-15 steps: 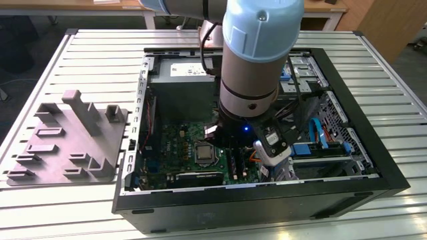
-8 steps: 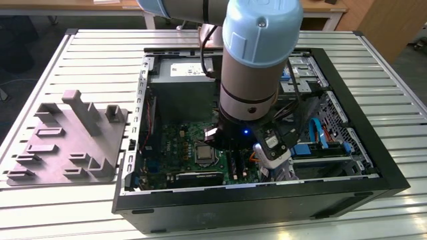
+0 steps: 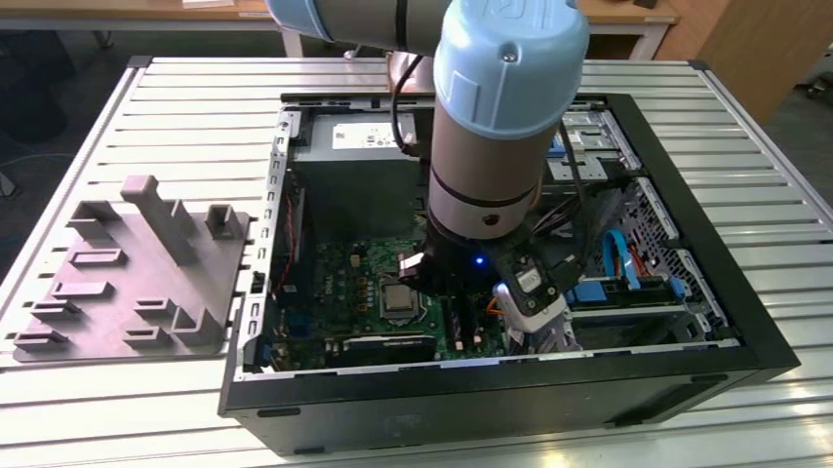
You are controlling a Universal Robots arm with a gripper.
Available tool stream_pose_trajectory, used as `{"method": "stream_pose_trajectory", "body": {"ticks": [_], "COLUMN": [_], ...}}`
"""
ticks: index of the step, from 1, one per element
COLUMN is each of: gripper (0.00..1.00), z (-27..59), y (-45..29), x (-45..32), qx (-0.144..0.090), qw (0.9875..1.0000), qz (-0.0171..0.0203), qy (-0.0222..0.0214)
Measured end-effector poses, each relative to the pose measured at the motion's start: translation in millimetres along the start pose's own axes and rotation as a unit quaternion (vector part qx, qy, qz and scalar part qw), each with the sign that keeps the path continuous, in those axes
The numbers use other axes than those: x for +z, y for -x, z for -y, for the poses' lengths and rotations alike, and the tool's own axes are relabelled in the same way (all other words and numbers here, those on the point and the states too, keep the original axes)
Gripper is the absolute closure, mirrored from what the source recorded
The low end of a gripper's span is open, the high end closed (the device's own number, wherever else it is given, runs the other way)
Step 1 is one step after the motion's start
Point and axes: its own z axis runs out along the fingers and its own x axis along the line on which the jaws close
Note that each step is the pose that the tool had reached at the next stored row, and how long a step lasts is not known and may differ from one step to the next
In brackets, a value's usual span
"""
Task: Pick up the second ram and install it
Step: 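Press down the second ram until it locks into place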
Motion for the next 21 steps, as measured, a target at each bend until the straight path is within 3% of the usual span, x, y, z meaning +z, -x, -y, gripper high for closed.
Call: {"method": "stream_pose_trajectory", "body": {"ticks": [20, 21], "gripper": [0.9, 0.9], "z": [0.2, -0.2], "y": [-0.1, 0.1], "x": [4.6, -1.6], "qx": [0.0, 0.0], "qw": [1.0, 1.0], "qz": [0.0, 0.0001], "qy": [0.0, 0.0004]}}
